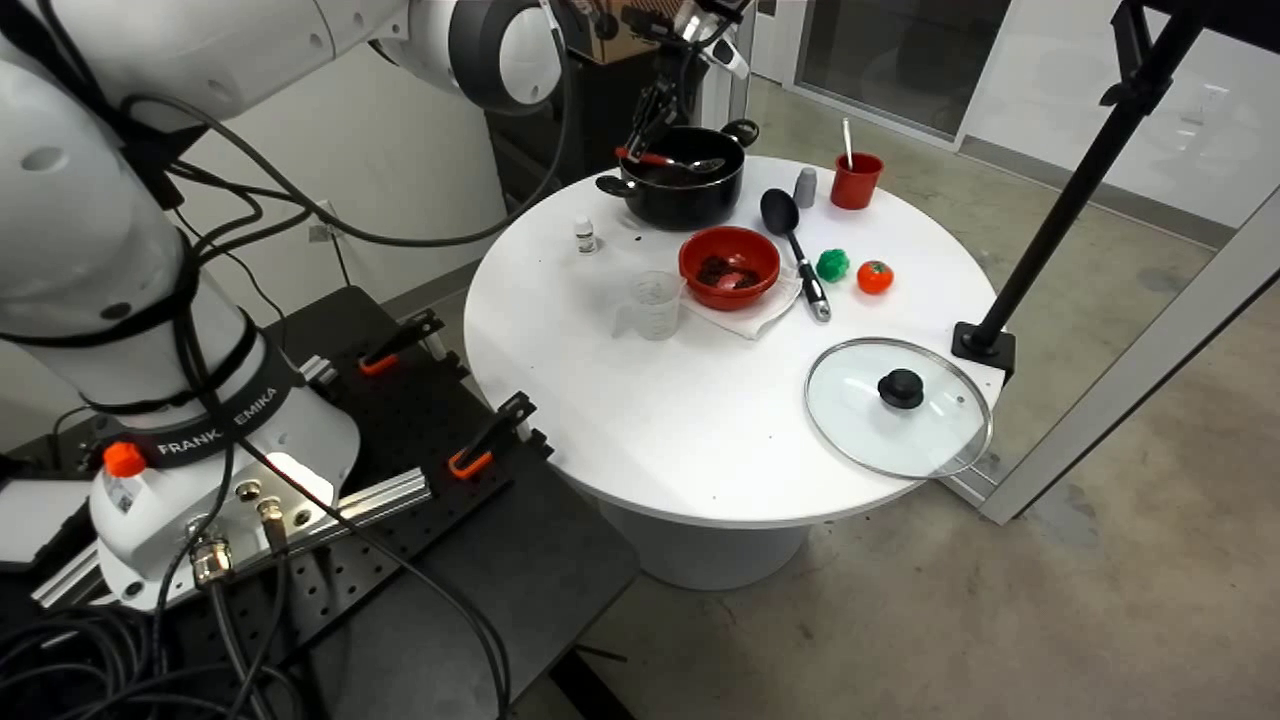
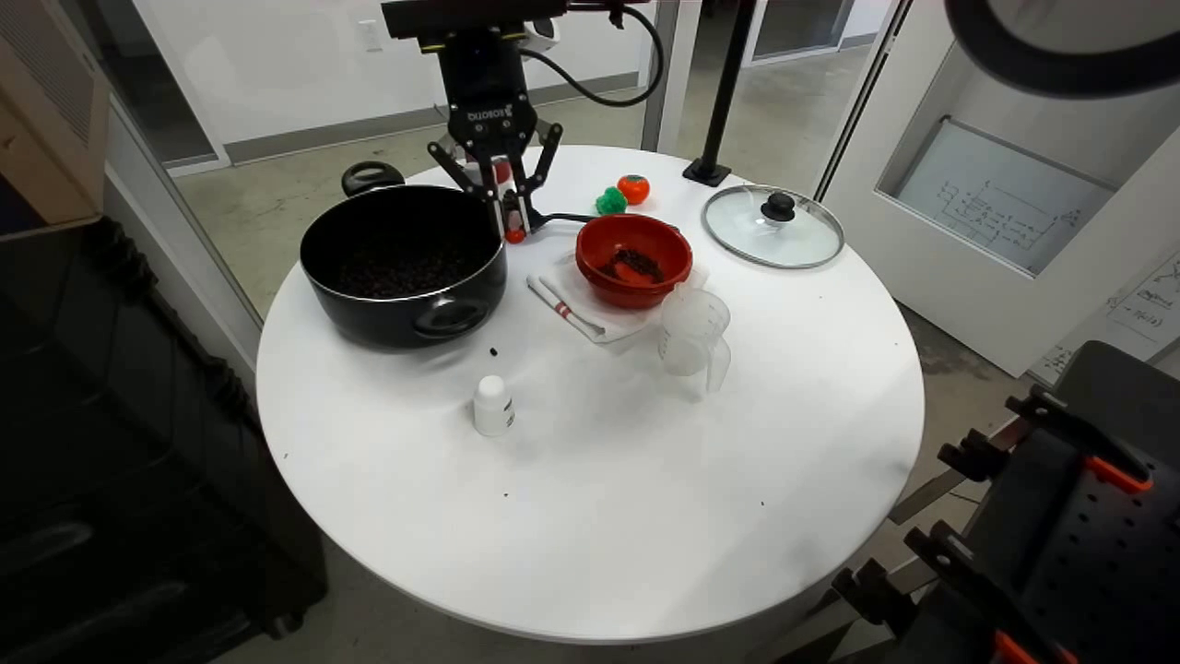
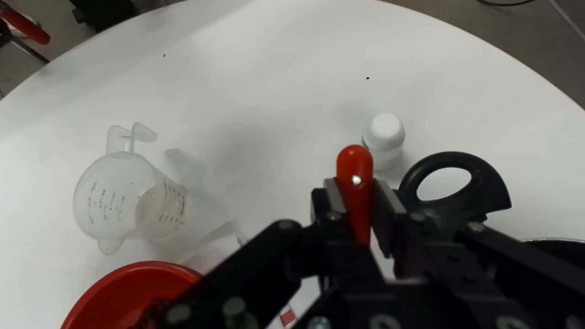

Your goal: Pour the contents of the jug into the red bowl then place a spoonful in the pot

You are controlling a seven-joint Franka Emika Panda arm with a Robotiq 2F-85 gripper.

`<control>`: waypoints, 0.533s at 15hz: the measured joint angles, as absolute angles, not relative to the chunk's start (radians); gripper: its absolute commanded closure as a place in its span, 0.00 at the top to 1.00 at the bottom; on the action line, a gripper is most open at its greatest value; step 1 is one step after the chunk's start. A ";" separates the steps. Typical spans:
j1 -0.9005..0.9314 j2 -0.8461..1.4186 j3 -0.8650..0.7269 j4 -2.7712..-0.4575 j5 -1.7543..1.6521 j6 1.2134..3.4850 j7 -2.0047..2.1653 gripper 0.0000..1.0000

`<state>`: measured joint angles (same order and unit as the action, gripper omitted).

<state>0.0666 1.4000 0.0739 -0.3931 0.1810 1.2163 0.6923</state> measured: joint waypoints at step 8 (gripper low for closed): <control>0.017 1.412 0.067 -0.372 0.181 1.253 0.693 0.05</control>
